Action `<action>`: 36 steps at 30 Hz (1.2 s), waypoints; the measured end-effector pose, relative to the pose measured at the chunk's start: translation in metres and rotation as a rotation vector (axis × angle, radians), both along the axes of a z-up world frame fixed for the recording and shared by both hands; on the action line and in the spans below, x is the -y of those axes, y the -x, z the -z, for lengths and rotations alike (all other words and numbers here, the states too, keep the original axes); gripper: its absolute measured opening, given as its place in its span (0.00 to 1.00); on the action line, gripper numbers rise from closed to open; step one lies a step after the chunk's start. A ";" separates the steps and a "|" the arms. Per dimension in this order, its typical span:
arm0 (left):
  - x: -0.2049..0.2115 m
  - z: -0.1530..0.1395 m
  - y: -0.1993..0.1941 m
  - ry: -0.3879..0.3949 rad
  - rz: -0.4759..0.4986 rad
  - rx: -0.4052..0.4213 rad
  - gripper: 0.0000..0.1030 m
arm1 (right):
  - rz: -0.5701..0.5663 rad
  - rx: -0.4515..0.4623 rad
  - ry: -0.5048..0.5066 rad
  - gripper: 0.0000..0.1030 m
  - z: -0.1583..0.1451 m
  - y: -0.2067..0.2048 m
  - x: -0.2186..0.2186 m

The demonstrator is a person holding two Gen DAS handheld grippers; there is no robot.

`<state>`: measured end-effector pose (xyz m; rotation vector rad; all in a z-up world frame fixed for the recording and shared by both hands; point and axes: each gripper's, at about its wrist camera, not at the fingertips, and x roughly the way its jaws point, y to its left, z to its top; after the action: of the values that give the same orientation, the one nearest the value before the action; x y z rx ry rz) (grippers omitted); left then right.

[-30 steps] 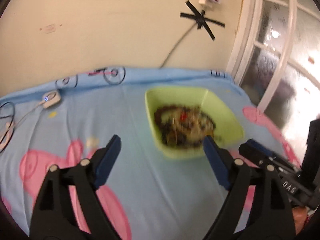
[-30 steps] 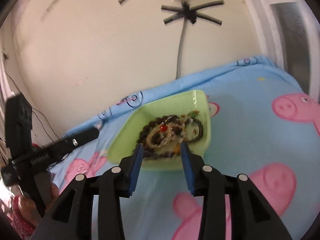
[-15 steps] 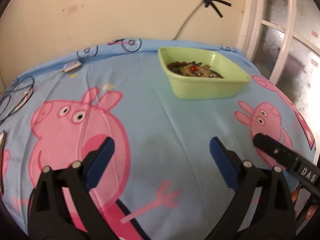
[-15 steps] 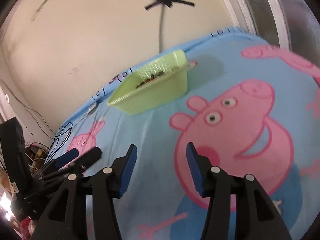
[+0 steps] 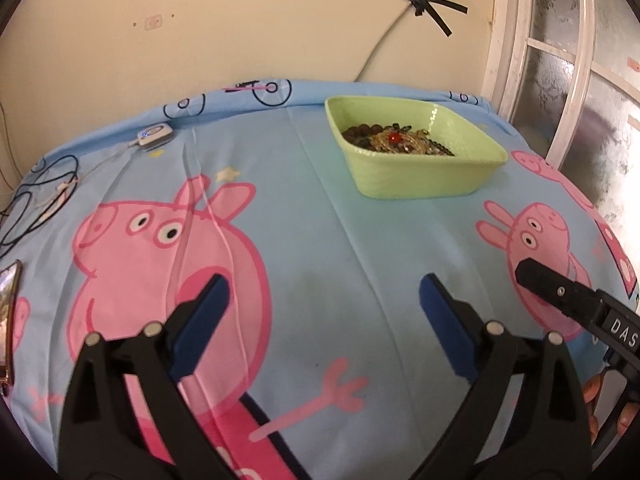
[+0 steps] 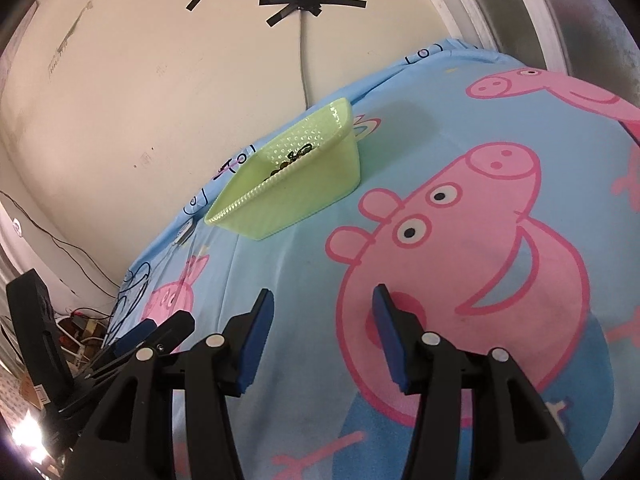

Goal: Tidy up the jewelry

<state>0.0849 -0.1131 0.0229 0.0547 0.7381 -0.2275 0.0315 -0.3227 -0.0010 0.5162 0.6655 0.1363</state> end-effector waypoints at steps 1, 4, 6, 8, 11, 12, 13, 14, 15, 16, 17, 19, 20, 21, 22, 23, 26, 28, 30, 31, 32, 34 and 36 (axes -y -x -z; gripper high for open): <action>0.000 0.000 0.000 -0.003 0.000 0.002 0.89 | 0.001 -0.001 0.005 0.26 0.000 0.000 0.000; -0.001 -0.001 0.002 -0.006 -0.006 0.011 0.93 | 0.003 -0.003 0.028 0.26 -0.001 0.000 -0.003; -0.002 -0.003 0.003 -0.001 -0.008 0.023 0.94 | 0.002 -0.005 0.041 0.26 -0.001 -0.001 -0.005; -0.003 -0.003 0.004 -0.007 -0.021 0.030 0.94 | -0.002 -0.006 0.054 0.26 -0.002 -0.001 -0.006; -0.003 -0.004 0.005 -0.018 -0.032 0.035 0.94 | -0.008 -0.008 0.063 0.26 -0.002 -0.002 -0.008; -0.002 -0.004 0.004 -0.022 -0.031 0.034 0.94 | -0.009 -0.008 0.063 0.27 -0.002 -0.002 -0.008; -0.002 -0.005 0.004 -0.029 -0.034 0.034 0.94 | -0.009 -0.008 0.062 0.27 -0.001 -0.001 -0.008; -0.002 -0.005 0.004 -0.042 -0.044 0.034 0.94 | -0.009 -0.007 0.061 0.27 -0.001 -0.001 -0.008; 0.000 -0.004 0.004 -0.073 -0.070 0.034 0.94 | -0.007 -0.007 0.059 0.27 -0.002 -0.001 -0.009; 0.000 -0.003 0.003 -0.091 -0.081 0.031 0.94 | -0.008 -0.007 0.058 0.27 -0.002 -0.001 -0.008; 0.001 -0.002 0.003 -0.111 -0.088 0.025 0.94 | -0.007 -0.007 0.057 0.27 -0.002 -0.001 -0.008; 0.002 -0.001 0.003 -0.103 -0.071 0.019 0.94 | -0.007 -0.007 0.060 0.27 -0.002 -0.001 -0.009; 0.001 -0.001 0.004 -0.102 -0.071 0.018 0.94 | -0.008 -0.007 0.062 0.27 -0.002 -0.001 -0.009; 0.000 -0.001 0.003 -0.099 -0.073 0.018 0.94 | -0.009 -0.007 0.063 0.27 -0.002 -0.001 -0.009; 0.000 -0.001 0.004 -0.096 -0.074 0.017 0.94 | -0.012 -0.007 0.063 0.27 -0.002 -0.001 -0.009; -0.001 0.000 0.003 -0.093 -0.074 0.014 0.94 | -0.012 -0.006 0.061 0.27 -0.002 -0.001 -0.009; -0.002 0.001 0.003 -0.087 -0.071 0.004 0.94 | -0.012 -0.006 0.056 0.27 -0.002 0.000 -0.009; -0.002 0.001 0.003 -0.082 -0.065 -0.001 0.94 | -0.011 -0.006 0.059 0.27 -0.002 0.000 -0.009; -0.002 0.002 0.002 -0.077 -0.066 -0.004 0.94 | -0.011 -0.006 0.068 0.27 -0.002 0.000 -0.009; -0.002 0.002 0.002 -0.075 -0.065 -0.006 0.94 | -0.011 -0.006 0.071 0.27 -0.002 0.000 -0.010; -0.003 0.002 0.002 -0.071 -0.063 -0.009 0.94 | -0.013 -0.005 0.076 0.27 -0.003 -0.001 -0.011; -0.003 0.003 0.002 -0.069 -0.063 -0.013 0.94 | -0.015 -0.004 0.082 0.27 -0.003 0.000 -0.012; -0.003 0.003 0.002 -0.069 -0.065 -0.013 0.94 | -0.016 -0.004 0.083 0.27 -0.003 0.000 -0.013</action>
<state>0.0830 -0.1103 0.0202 0.0946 0.7595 -0.1406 0.0315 -0.3100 0.0016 0.4319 0.6767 0.1220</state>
